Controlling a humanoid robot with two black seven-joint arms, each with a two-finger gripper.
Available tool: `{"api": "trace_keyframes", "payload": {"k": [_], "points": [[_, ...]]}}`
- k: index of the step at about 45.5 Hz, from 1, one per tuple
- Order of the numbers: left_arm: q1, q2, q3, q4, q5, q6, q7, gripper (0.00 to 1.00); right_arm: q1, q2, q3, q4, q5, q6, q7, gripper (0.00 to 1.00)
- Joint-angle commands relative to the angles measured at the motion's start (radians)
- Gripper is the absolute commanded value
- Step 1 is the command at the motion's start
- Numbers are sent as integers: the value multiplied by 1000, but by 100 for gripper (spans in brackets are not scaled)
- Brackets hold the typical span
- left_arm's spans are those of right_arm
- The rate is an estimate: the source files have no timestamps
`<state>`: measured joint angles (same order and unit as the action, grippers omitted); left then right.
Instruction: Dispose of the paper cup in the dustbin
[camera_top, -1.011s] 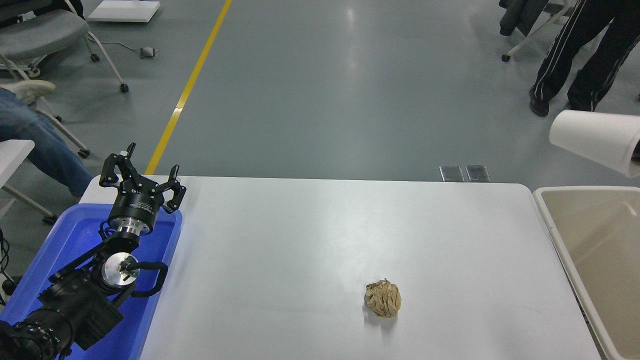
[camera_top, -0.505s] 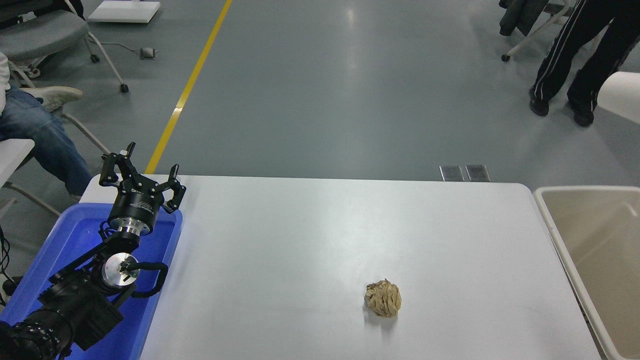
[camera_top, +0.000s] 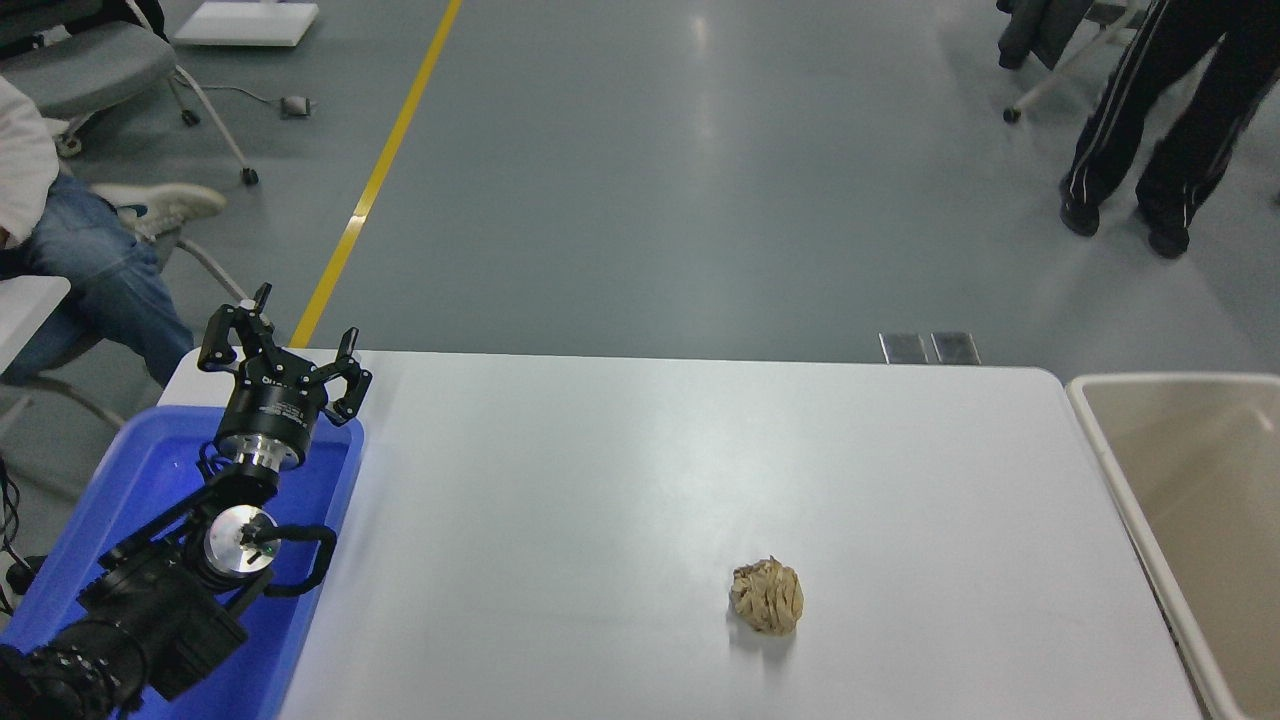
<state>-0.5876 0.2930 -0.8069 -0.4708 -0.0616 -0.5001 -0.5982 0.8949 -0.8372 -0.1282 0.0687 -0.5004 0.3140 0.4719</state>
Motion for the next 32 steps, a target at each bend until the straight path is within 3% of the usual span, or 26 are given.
{"api": "trace_keyframes", "payload": {"k": [1, 6, 10, 32], "points": [[0, 0, 0, 0, 0, 0, 0, 100, -57, 193, 1, -263, 48, -35, -251, 0], [0, 0, 0, 0, 0, 0, 0, 100, -62, 222, 2, -267, 63, -85, -386, 0], [0, 0, 0, 0, 0, 0, 0, 100, -74, 247, 4, -267, 72, -108, -427, 0], [0, 0, 0, 0, 0, 0, 0, 100, -209, 440, 35, -267, 106, -227, -441, 0]]}}
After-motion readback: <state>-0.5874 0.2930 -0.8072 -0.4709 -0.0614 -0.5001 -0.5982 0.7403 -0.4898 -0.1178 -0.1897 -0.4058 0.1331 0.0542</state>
